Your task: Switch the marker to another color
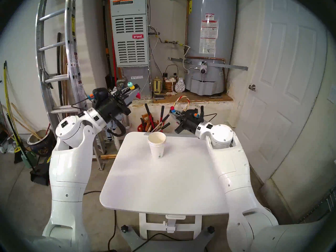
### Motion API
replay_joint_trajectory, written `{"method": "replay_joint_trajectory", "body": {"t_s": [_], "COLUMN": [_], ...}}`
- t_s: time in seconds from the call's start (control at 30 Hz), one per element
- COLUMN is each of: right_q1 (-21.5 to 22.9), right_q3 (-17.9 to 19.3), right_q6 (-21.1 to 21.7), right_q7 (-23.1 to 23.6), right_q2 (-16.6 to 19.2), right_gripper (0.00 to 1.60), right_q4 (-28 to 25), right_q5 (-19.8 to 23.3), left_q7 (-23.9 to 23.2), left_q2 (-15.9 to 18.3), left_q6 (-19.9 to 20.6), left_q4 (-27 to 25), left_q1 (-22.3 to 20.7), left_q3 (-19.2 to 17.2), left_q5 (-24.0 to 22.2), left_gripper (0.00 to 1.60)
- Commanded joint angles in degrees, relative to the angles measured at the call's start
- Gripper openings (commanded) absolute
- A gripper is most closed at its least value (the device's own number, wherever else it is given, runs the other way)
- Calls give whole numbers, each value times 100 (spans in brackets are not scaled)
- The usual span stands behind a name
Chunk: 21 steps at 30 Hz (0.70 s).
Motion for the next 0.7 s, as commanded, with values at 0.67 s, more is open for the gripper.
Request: {"method": "replay_joint_trajectory", "body": {"t_s": [0.67], "right_q1": [381], "right_q3": [-302], "right_q6": [-359], "right_q7": [-482], "right_q2": [-1424], "right_gripper": [0], "right_q4": [-119], "right_q5": [2098], "left_q7": [540], "left_q2": [448], "left_q6": [-1134], "left_q4": [952], "left_q1": [-232], "left_q3": [956], "left_q5": [2290], "left_gripper": [0]}}
